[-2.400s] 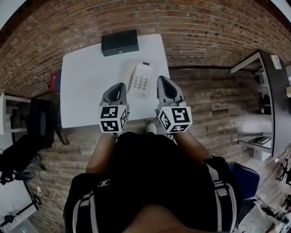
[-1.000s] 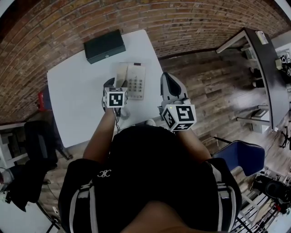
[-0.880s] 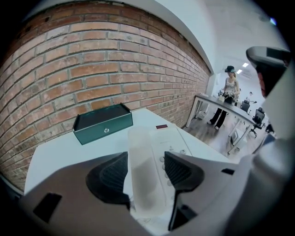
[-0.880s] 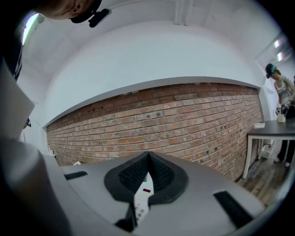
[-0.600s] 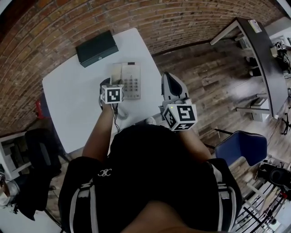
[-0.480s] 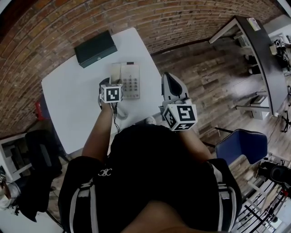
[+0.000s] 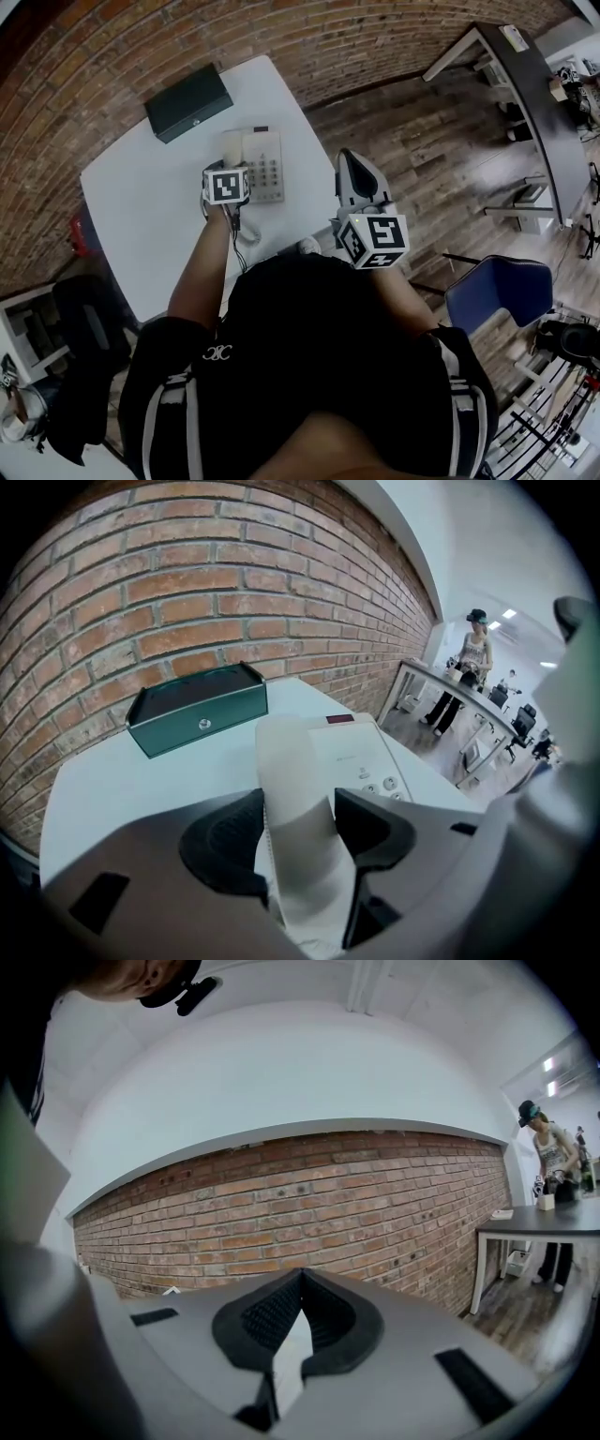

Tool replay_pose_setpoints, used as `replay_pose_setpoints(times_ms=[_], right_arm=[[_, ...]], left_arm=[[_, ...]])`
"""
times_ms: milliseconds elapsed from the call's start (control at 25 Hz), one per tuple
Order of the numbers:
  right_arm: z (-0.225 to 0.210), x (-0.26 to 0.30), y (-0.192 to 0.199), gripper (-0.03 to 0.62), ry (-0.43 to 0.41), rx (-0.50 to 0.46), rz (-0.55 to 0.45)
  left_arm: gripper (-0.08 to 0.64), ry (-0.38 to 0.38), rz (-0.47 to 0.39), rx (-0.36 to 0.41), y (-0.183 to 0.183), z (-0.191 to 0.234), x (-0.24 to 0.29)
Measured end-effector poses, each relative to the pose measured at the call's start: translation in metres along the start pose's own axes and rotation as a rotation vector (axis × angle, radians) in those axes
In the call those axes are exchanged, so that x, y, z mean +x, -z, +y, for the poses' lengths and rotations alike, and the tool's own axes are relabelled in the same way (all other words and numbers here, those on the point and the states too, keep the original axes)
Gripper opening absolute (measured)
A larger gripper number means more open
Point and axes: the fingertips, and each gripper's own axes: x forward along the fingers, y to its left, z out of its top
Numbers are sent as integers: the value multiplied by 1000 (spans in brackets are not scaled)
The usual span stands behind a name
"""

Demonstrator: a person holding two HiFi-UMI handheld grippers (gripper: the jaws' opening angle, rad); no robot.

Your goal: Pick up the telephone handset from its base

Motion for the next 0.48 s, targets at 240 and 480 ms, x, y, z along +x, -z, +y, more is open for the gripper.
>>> replay_pose_setpoints(times_ms=[240, 480], right_arm=[[-1, -6, 1, -3, 4, 11, -2], [3, -8, 2, -3, -8, 17, 2]], left_arm=[[233, 14, 3, -18, 2, -2, 1], [233, 16, -24, -20, -1, -2, 3]])
